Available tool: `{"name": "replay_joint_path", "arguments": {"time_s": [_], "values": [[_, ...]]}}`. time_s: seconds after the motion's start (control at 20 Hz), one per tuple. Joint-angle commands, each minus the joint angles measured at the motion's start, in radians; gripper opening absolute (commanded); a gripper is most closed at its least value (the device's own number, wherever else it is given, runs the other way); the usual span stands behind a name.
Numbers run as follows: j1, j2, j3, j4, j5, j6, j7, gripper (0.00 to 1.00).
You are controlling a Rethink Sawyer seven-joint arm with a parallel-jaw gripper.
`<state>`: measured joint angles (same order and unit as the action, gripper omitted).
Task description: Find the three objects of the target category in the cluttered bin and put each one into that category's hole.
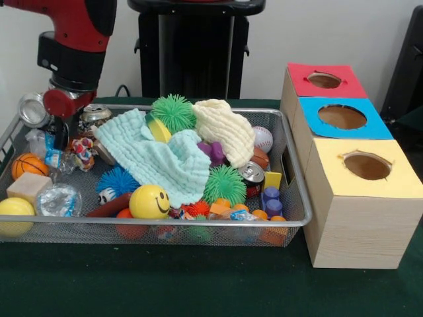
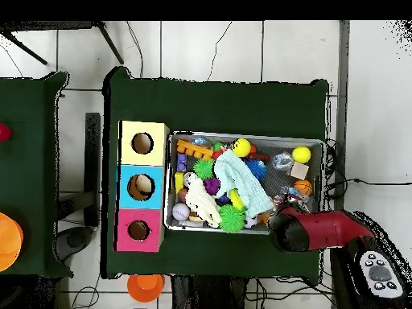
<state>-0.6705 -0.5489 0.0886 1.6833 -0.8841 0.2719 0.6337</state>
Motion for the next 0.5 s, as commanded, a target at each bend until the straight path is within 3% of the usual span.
{"name": "replay_joint_path", "arguments": {"time_s": [0.05, 0.2, 0.35, 0.45, 0.5], "values": [[0.050, 0.187, 0.002, -0.117, -0.022, 0.065, 0.140, 1.00], [0.003, 0.200, 0.049, -0.105, -0.006, -0.030, 0.146, 1.00], [-0.121, 0.183, 0.187, -0.038, 0.005, -0.119, 0.106, 1.00], [-0.215, 0.165, 0.294, 0.024, 0.016, -0.127, 0.073, 1.00], [-0.234, 0.155, 0.312, 0.042, 0.013, -0.134, 0.075, 1.00]]}}
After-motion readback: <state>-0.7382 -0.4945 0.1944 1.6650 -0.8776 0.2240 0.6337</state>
